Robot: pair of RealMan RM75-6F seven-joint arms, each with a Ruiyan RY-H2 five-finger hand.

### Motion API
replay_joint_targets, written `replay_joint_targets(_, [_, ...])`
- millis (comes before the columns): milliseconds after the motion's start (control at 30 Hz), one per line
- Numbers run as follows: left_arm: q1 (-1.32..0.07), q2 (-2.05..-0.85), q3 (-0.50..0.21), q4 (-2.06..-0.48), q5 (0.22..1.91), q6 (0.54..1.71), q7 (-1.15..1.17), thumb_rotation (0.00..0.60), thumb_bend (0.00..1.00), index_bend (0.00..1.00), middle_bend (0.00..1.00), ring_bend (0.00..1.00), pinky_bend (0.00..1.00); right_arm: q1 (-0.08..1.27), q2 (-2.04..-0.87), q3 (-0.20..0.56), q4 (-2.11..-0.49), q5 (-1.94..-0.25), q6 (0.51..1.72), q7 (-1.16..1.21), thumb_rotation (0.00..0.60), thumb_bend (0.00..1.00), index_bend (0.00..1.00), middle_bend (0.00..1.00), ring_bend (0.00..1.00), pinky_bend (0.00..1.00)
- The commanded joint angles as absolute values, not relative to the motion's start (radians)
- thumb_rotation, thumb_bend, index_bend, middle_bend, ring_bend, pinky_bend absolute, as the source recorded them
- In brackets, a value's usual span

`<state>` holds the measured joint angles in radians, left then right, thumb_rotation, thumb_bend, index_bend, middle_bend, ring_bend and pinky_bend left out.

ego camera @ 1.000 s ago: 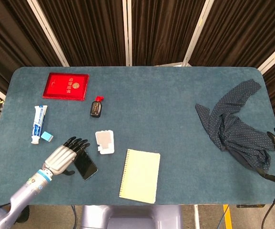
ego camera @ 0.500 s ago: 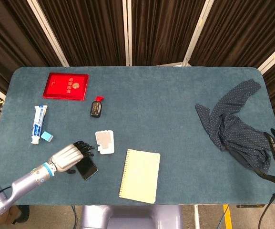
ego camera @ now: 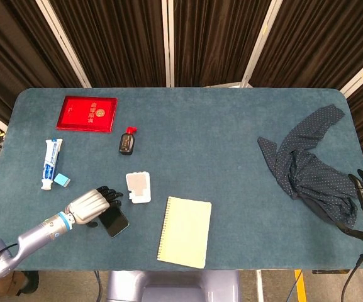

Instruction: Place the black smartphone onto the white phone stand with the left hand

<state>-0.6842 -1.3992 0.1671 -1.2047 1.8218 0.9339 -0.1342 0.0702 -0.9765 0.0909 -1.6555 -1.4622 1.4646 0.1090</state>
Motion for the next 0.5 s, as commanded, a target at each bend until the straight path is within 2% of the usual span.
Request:
replay_joint_targets(33, [-0.684,-1.403,0.17,-1.2,1.818,0.935,-0.135,0.6,0.0,0.24,0.1,0.14,0.18,0.071,-0.977,0.091,-1.655,-1.462,1.463,0.109,0.6,0.0,0.0,0.0,0.0,0.0])
replay_joint_targets(367, [-0.681,-1.447,0.179,-1.165,1.804,0.938,-0.125,0.6,0.0,0.27,0.13,0.16,0.21,0.073,-0.978,0.09,-1.656,-1.462,1.46,0.105,0.6,0.0,0.0,0.0,0.0,0.0])
replay_joint_targets(500, [-0.673,-1.464,0.182,-1.152,1.798,0.949,-0.113,0.6,0.0,0.39,0.21,0.23,0.26,0.074,-0.977,0.088,-1.657,-1.463,1.457,0.108,0.6,0.0,0.0,0.0,0.0,0.0])
